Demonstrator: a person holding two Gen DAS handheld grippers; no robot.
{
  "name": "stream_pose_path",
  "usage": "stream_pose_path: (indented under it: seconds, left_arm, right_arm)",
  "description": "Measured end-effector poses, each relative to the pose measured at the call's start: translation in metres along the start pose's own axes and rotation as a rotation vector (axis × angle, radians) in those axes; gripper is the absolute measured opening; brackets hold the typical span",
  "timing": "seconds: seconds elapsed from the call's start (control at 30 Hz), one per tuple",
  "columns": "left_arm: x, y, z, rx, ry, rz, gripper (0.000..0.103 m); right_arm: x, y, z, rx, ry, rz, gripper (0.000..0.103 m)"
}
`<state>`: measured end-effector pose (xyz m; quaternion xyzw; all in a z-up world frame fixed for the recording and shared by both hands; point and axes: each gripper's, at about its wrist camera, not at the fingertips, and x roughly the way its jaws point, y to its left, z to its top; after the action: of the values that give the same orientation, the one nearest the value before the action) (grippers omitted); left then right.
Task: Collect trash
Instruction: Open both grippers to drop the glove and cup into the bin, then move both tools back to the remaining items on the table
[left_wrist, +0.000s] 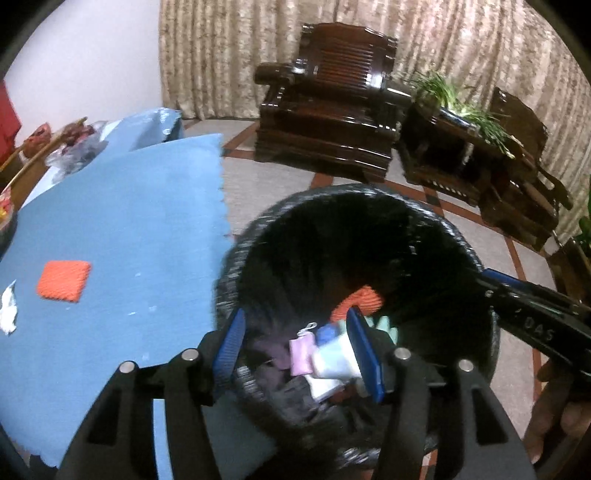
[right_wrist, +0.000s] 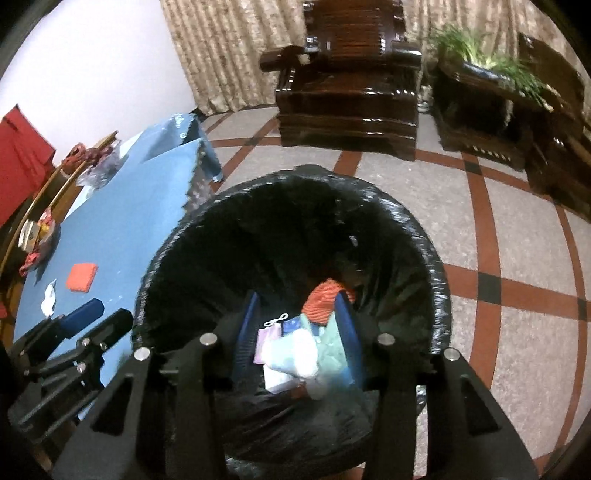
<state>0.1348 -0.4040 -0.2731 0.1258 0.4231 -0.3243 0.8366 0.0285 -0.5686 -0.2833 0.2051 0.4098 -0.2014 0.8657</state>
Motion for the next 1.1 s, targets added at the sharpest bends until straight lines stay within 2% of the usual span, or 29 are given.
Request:
stream_pose_path:
  seconds: [0.07, 0.3, 0.63, 1.1]
  left_arm:
    - [-0.008, 0.018, -0.004, -0.012, -0.010, 0.025, 0.061]
    - [-0.038, 0.094, -0.016, -0.076, -0.041, 0.120, 0.062]
    - [-0.082, 0.193, -0.039, -0.168, -0.096, 0.216, 0.065]
    - [-0.124, 0.320, -0.072, -0.271, -0.136, 0.327, 0.069]
  right_arm:
    - [-0.004, 0.013, -0.001, -0.015, -0.006, 0.018, 0.043]
    - [-0.011, 0.082, -0.004, -0.099, -0.011, 0.084, 0.043]
    - [-0.016, 0.181, 0.001, -0.203, -0.028, 0.148, 0.054]
    - [0.018, 0.307, -0.007, -0.316, 0.016, 0.232, 0.055]
